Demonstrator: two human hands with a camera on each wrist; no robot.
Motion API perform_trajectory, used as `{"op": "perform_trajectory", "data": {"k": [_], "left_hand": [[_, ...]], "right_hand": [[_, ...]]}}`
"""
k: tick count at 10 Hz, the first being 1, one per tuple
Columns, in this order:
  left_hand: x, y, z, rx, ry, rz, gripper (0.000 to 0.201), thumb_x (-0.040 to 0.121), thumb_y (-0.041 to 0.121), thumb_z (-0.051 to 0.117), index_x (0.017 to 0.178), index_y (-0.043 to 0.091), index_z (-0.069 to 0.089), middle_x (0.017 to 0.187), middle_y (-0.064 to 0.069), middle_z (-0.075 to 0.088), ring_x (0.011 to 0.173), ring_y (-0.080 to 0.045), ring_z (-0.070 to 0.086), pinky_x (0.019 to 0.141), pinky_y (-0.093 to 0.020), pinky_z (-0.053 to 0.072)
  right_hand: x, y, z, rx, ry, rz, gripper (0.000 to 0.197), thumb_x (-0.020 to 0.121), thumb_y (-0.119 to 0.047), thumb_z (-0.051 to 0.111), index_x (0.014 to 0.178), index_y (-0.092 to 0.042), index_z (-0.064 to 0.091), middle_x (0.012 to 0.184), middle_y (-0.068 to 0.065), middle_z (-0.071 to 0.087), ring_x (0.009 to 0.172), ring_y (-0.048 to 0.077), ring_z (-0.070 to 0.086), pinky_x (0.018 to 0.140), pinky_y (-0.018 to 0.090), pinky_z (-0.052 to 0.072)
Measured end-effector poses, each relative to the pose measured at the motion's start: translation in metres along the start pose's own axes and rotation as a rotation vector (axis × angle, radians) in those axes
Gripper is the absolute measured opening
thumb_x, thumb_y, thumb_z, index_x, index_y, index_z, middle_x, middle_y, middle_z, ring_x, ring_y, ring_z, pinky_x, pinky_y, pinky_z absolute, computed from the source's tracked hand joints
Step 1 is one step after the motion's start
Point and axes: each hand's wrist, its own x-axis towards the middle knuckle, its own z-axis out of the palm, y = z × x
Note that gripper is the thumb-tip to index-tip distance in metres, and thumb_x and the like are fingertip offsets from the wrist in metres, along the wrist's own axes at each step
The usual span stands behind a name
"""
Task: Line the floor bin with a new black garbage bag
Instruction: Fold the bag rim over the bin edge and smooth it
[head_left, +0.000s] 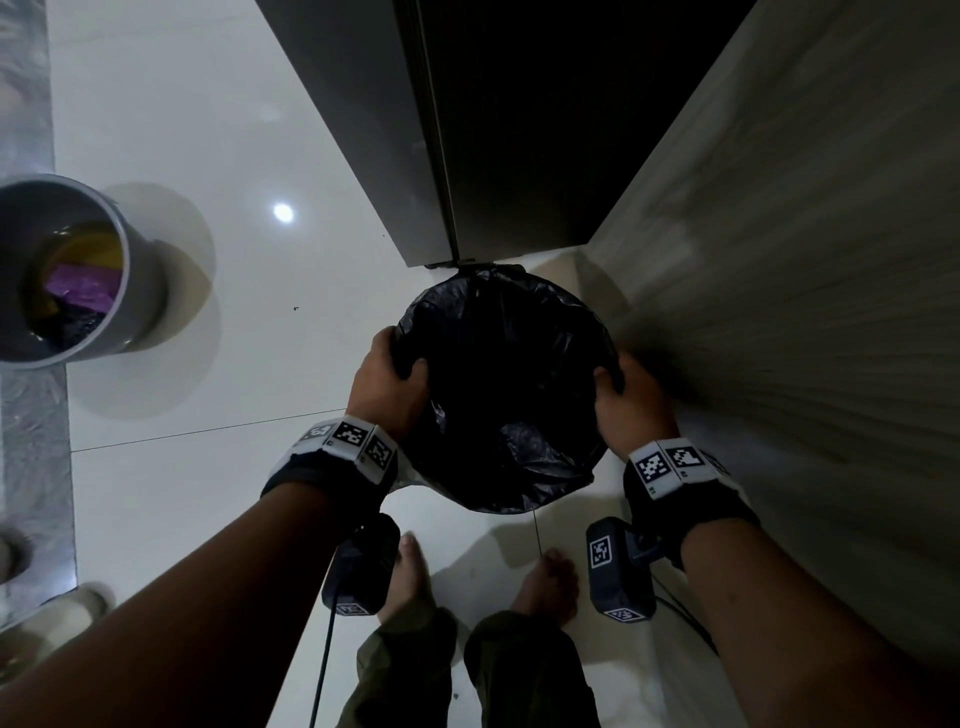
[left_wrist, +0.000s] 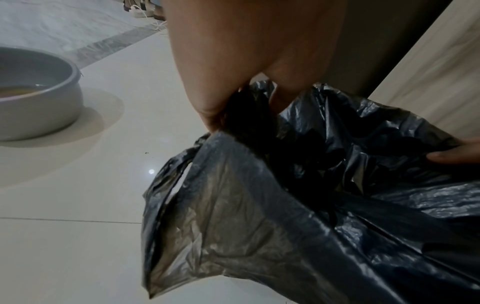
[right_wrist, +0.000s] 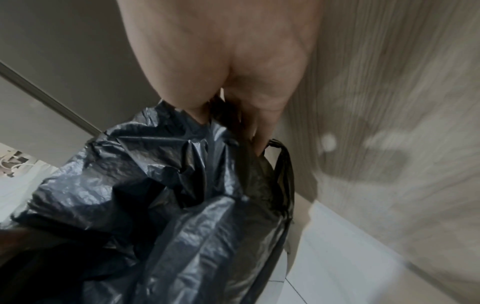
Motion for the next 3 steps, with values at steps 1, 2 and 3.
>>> {"op": "perform_trajectory", "data": {"k": [1,2,3], "left_hand": [[-0.008,0.000,-0.010,0.019,-0.015,0.026,0.048,0.090,0.020,0.053,0.136,0.014,0.041,0.134,-0.010,0.057,0.121,-0.028,0.053,0.092,-0.027,0.036],[-0.023,-0.002,-0.031,-0.024,0.020,0.100,0.045,0.090,0.018,0.055,0.134,0.015,0.045,0.124,-0.008,0.062,0.112,-0.024,0.059,0.090,-0.028,0.041],[-0.063,-0.016,-0.059,-0.027,-0.006,0.125,0.038,0.091,0.022,0.056,0.129,0.021,0.050,0.110,0.002,0.065,0.098,-0.012,0.059,0.086,-0.030,0.049]], "right_hand": [[-0.006,0.001,-0.008,-0.061,-0.003,0.027,0.037,0.093,-0.028,0.046,0.130,-0.031,0.050,0.126,0.006,0.061,0.112,0.031,0.058,0.091,0.038,0.046],[-0.029,0.002,-0.023,-0.123,0.034,0.015,0.037,0.087,-0.041,0.048,0.124,-0.038,0.051,0.123,0.000,0.061,0.110,0.026,0.059,0.092,0.041,0.047],[-0.074,0.005,-0.039,-0.126,0.063,-0.018,0.029,0.087,-0.038,0.053,0.116,-0.037,0.055,0.118,-0.003,0.061,0.108,0.020,0.060,0.091,0.040,0.049]]}}
